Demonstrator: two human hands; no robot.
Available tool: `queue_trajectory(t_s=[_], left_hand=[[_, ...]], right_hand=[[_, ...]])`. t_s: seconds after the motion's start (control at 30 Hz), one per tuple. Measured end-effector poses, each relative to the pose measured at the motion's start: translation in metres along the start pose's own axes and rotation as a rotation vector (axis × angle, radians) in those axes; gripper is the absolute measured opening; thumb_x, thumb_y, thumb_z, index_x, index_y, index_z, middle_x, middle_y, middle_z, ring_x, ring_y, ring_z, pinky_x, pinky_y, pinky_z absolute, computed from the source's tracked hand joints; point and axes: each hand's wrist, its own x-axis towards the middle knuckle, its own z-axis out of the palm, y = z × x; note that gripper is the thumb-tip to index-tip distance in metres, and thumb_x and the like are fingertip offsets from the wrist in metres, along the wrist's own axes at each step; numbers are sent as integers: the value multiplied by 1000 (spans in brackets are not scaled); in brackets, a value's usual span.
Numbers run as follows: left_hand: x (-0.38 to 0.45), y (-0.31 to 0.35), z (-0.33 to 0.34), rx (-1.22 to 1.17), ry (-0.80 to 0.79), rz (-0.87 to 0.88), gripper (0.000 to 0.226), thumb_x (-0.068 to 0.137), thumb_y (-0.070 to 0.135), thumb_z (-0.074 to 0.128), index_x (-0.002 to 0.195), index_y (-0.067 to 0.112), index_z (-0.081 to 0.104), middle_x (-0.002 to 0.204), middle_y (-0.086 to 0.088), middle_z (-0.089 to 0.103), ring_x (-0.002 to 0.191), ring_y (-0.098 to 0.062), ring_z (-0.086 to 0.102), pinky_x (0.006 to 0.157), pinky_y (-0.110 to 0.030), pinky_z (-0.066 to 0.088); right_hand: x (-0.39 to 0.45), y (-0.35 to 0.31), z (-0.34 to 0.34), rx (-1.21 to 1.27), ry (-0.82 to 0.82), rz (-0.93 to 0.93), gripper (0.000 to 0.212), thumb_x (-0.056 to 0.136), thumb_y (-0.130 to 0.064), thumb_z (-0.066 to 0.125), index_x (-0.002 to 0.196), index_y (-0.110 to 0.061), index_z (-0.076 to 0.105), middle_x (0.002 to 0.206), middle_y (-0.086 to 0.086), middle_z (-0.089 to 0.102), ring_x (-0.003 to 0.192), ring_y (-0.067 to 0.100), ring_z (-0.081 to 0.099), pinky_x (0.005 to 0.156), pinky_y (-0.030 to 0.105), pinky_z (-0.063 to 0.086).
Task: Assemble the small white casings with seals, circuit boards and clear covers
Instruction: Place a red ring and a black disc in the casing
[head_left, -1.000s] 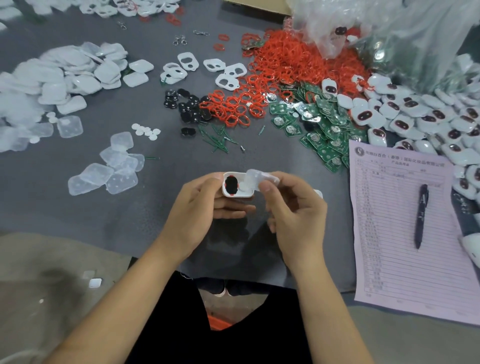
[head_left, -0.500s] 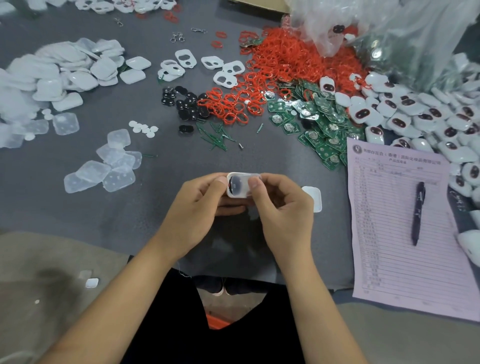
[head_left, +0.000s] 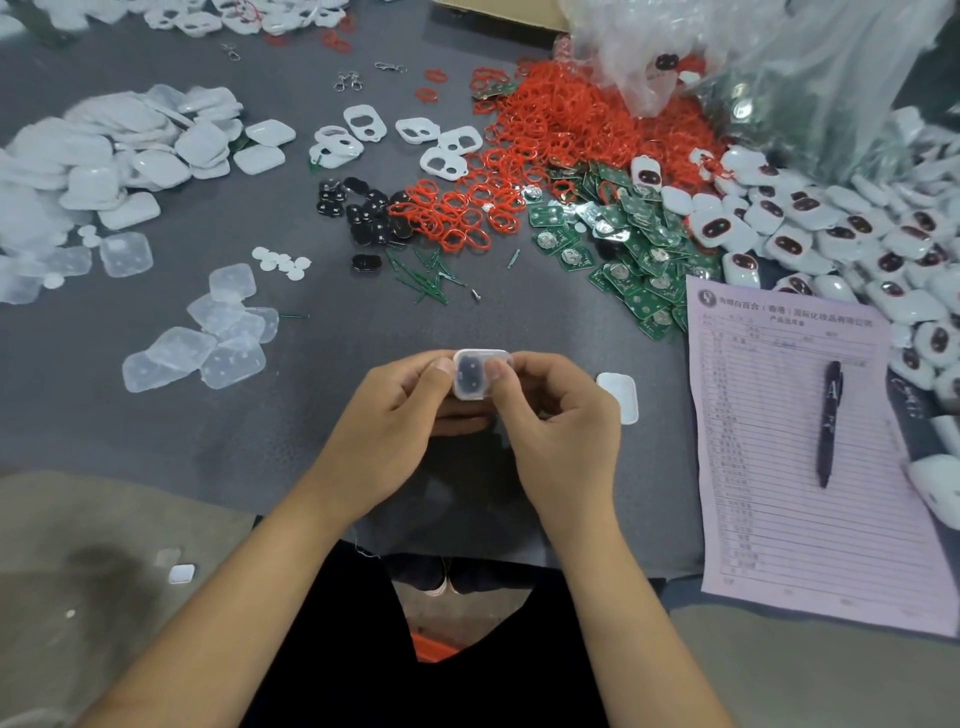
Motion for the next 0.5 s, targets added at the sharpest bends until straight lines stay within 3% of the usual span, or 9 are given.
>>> queue_trajectory(t_s=[0.17,0.33,0.5], left_hand=[[-1,-1,0,-52,-30,15,40,113,15,35,127,18,73,118,-6,77,115,-22,72,91,-29,60],[1,-2,-2,-131,-77,-5,42,109,21,36,125,21,75,123,-9,75,120,-25,70,94,-31,58],[1,-2,-2,-127,-75,-8,40,110,18,36,129,12,70,123,-12,75,119,-28,70,96,-35,58]], right_hand=[[0,2,1,-76,22,-69,20,92,-25,76,85,-42,68,62,-8,61,53,4,53,53,16,42],[0,5,3,-84,32,-42,16,91,-25,76,85,-37,67,62,-11,62,54,6,56,56,14,41],[0,6,2,-102,16,-63,24,91,-25,77,99,-37,58,56,-10,53,49,6,48,53,9,33]])
